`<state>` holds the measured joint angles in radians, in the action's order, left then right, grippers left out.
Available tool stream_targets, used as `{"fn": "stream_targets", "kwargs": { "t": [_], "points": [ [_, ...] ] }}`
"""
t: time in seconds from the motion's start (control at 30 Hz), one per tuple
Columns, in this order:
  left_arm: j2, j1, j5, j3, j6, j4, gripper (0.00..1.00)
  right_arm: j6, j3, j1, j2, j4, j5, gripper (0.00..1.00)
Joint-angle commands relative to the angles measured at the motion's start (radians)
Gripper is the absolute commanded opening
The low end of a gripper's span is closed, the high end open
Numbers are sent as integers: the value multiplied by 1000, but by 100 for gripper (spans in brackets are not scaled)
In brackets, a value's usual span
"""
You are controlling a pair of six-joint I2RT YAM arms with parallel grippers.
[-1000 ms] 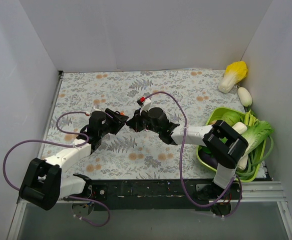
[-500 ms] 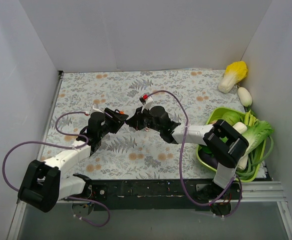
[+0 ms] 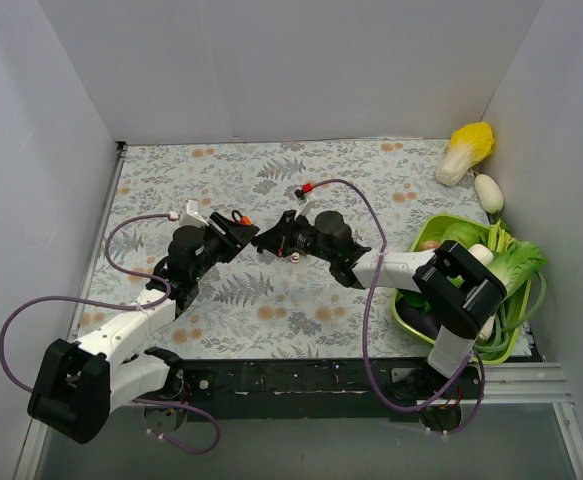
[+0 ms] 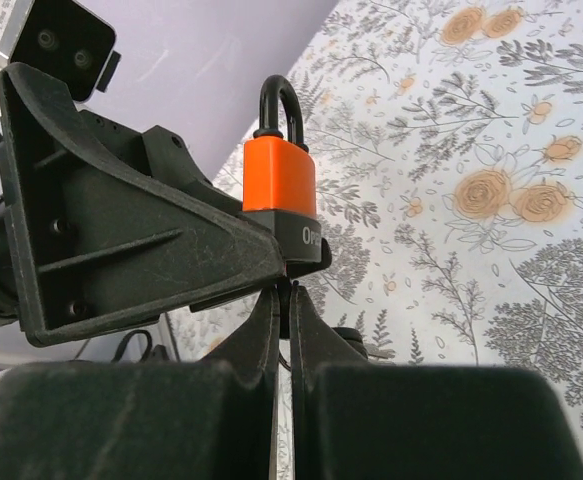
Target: Unlock with the key
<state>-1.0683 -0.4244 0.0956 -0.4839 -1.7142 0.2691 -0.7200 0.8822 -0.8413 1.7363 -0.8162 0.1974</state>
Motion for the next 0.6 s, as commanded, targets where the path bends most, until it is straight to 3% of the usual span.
{"fn": "stream_targets", "kwargs": {
  "t": [0.0,0.3,0.57],
  "points": [
    [86,-80,340,2,70,88,0,-88,-6,48,-24,-146,-96,1],
    [120,-80,378,18,108,136,0,-139,-29,62,-50,-173,-76,1],
    [81,-77,290,-90,188,-40,0,-30,-28,61,-106,-60,-17,4]
  ]
}}
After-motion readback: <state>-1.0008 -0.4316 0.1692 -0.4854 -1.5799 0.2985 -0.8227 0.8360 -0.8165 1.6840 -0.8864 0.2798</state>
